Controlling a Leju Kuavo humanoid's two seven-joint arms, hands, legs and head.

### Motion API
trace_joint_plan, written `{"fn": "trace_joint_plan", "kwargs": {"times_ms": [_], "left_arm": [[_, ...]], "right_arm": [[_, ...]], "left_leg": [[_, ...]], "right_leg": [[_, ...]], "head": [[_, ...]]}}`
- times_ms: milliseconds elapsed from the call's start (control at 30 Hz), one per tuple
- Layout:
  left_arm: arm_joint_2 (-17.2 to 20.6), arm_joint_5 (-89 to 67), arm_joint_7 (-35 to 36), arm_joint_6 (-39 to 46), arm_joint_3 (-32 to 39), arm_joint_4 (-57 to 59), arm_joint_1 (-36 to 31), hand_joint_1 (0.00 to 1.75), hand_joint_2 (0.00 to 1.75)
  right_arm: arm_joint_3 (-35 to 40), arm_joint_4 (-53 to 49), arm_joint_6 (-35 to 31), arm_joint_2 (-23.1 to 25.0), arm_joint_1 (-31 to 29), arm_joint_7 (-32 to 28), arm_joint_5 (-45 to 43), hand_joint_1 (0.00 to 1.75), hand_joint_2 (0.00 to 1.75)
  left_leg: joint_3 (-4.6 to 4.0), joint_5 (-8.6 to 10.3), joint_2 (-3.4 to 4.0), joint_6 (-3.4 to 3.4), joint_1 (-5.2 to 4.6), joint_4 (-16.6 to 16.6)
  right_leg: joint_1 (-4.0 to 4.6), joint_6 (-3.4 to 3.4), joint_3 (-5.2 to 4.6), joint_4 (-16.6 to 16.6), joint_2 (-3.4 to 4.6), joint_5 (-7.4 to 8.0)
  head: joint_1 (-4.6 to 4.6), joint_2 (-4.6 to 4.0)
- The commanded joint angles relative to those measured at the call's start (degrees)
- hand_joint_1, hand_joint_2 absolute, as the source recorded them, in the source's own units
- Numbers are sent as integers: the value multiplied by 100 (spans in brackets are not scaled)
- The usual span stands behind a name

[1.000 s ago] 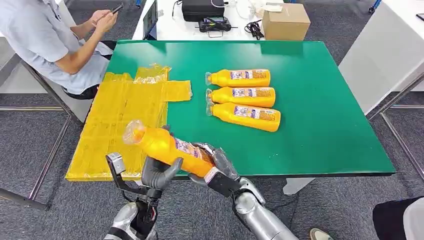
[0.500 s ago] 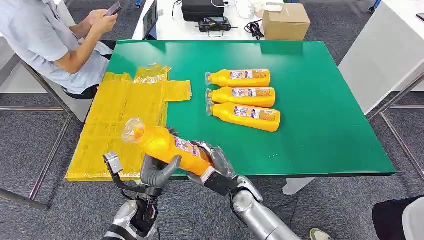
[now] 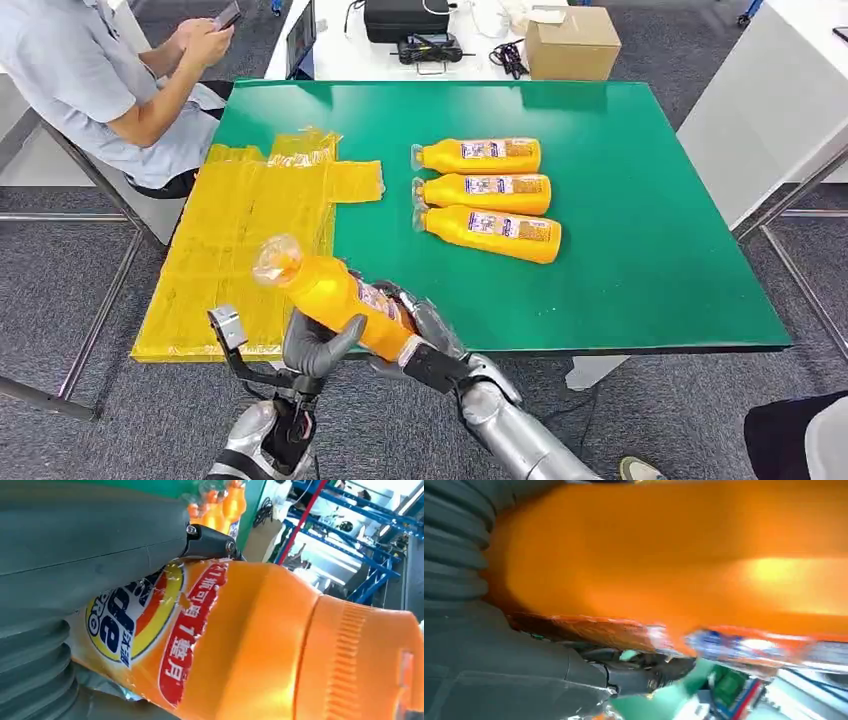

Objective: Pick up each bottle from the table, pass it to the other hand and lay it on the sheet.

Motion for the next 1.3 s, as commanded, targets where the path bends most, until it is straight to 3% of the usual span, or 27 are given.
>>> {"fn": "trace_joint_plan", "kwargs": {"times_ms": [33,200,267,333,500,533,600,667,767,1067,1267,1300], "left_arm": [[73,73,69,9,-165,-76,-103,175,175],[101,-835,-199,1157,-156,-97,-140,175,175],[96,-907,-108,1460,55,-229,-117,175,175],[104,-894,-29,1571,205,-362,-87,175,175],[104,-894,35,1619,290,-423,-81,175,175],[113,-1142,-32,1900,310,-434,-112,175,175],[273,-2733,-368,3461,205,-272,-378,175,175],[493,-4344,-242,4830,149,224,-758,175,175],[759,-5890,127,5550,314,1304,-1419,175,175],[1011,-8083,1046,5784,523,3778,-2698,175,175],[1234,-8557,1304,5243,378,4576,-2993,175,175],[1234,-8594,1337,5212,366,4621,-3006,175,175]], "right_arm": [[-236,872,-91,159,-199,33,-30,0,175],[-378,813,-294,134,-129,33,79,0,175],[-578,690,-673,108,-40,33,69,0,175],[-716,580,-963,111,-10,33,78,0,175],[-828,506,-965,140,-9,33,-4,0,175],[-815,377,-1129,116,31,33,71,0,175],[-702,-44,-1206,23,152,33,-52,0,175],[-655,-394,-1259,-48,211,33,-311,0,175],[-936,-765,-1609,-74,209,33,-653,0,175],[-1371,-2702,-1445,-138,1031,33,-1036,0,175],[-1344,-2884,-1264,-124,1252,33,-1070,0,175],[-1357,-2877,-1282,-121,1266,33,-1074,0,175]], "left_leg": [[10,-2,-2,-5,1,-2],[17,-5,-2,-7,3,-4],[23,-6,-3,-8,2,-5],[26,-8,-1,-9,3,-5],[14,-5,5,-6,3,-4],[25,-9,7,-9,2,-4],[10,-3,1,-6,3,-2],[14,-4,-1,-8,3,-2],[31,-3,-10,-17,6,-6],[11,12,-8,-10,2,-5],[50,-9,3,-21,8,-7],[20,2,6,-14,6,-2]], "right_leg": [[1,-7,11,-1,-4,-4],[4,-10,18,-3,-4,-6],[4,-12,23,-3,-5,-8],[4,-13,26,-3,-4,-9],[3,-9,14,-2,4,-4],[3,-13,23,-1,4,-8],[3,-10,10,-1,-1,-4],[4,-12,13,1,-3,-6],[8,-24,30,4,-13,-10],[1,-9,12,4,-11,-2],[9,-23,46,6,-1,-20],[6,-12,18,6,1,-6]], "head": [[0,0],[0,0],[0,0],[0,0],[0,0],[0,0],[0,0],[2,0],[0,0],[2,0],[0,0],[-4,0]]}}
